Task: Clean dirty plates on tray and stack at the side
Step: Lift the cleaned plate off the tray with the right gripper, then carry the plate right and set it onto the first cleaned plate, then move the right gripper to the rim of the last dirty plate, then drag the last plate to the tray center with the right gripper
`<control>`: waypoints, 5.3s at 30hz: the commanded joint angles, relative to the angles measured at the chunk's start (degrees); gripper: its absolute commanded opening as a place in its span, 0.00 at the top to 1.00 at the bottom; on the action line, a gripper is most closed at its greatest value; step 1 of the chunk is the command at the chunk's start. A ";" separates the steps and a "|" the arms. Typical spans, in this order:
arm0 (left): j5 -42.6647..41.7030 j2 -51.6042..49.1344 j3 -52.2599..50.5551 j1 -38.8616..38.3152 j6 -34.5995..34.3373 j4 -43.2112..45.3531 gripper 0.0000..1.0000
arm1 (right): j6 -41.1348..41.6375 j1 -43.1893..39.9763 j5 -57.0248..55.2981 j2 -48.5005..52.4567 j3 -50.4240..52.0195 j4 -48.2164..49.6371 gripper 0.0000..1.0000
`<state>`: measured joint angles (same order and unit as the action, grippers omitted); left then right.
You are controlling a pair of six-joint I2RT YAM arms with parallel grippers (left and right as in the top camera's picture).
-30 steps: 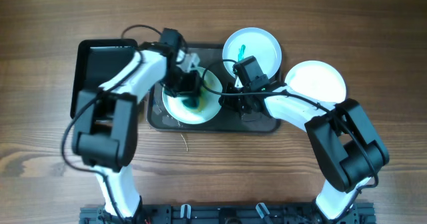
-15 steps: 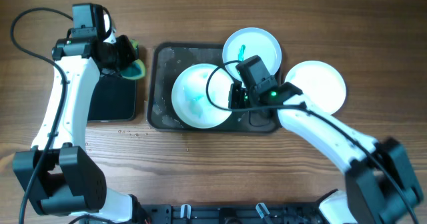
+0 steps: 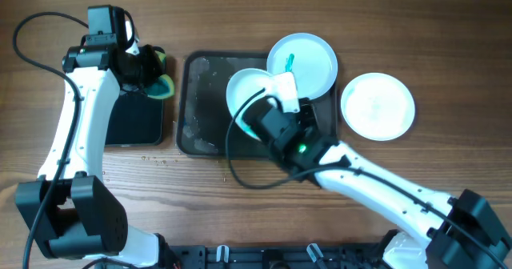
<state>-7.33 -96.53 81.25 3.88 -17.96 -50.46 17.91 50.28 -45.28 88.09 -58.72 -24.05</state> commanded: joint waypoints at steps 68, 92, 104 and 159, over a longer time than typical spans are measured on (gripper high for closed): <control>0.42 0.09 0.31 -0.02 -0.68 -1.27 0.96 | 18.58 -25.68 38.36 -26.14 5.86 -7.02 0.96; 6.80 0.09 0.31 -12.66 -0.33 -1.73 0.96 | 3.52 -69.00 57.18 5.42 7.89 -10.86 0.96; 6.80 0.09 0.31 -14.16 -0.52 -2.21 0.96 | 1.44 -68.76 57.59 4.44 -1.62 -16.63 0.73; 7.02 0.09 0.31 -14.16 -0.48 -2.82 0.96 | 7.41 -29.83 63.58 27.85 -21.59 -25.94 0.83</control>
<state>-1.30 -96.53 81.23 -10.04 -17.96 -53.21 28.58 19.00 14.85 117.56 -80.09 -48.69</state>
